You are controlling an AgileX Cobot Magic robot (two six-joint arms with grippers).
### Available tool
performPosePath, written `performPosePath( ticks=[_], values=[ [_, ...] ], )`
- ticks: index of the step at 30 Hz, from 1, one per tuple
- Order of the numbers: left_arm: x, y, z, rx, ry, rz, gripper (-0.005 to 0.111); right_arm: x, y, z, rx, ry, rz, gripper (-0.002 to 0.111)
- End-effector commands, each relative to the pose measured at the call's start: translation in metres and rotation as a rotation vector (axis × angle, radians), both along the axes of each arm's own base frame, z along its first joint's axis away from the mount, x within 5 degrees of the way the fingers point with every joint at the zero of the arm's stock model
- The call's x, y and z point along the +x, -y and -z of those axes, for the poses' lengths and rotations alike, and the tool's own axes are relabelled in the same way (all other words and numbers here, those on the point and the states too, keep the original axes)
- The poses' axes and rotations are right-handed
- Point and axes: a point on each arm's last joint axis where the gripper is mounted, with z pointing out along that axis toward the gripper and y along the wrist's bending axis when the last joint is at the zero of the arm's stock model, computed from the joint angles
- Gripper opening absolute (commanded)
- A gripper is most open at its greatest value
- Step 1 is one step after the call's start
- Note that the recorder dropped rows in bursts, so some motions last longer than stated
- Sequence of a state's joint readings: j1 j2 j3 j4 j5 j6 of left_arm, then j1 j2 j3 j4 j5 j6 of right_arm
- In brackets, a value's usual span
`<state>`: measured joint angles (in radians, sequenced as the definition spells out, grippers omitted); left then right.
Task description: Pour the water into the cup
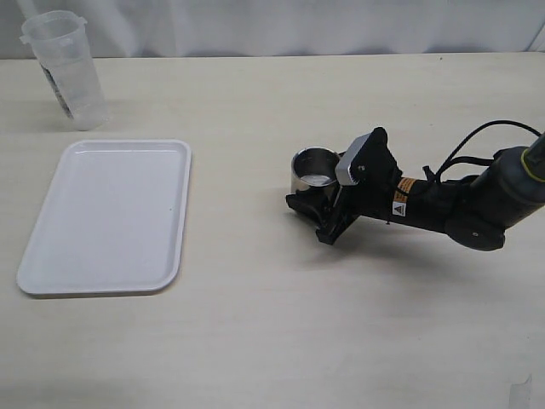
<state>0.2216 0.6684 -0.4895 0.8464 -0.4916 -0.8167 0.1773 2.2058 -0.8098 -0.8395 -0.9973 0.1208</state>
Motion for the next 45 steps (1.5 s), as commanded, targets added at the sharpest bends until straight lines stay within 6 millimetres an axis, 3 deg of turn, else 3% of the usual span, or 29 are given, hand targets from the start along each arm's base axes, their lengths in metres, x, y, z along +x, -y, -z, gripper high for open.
performPosePath(
  ticks=[1, 10, 45],
  values=[
    [-0.026, 0.006, 0.006, -0.056, 0.046, 0.019, 0.105, 0.002, -0.002, -0.006, 0.039, 0.034, -0.004, 0.004],
    [-0.053, 0.012, 0.008, -0.056, 0.134, 0.03, 0.105, 0.002, -0.002, -0.006, 0.039, 0.034, -0.004, 0.004],
    [-0.053, 0.012, 0.01, -0.106, 0.124, 0.047, 0.105, 0.002, -0.002, -0.006, 0.039, 0.034, -0.004, 0.004]
  ],
)
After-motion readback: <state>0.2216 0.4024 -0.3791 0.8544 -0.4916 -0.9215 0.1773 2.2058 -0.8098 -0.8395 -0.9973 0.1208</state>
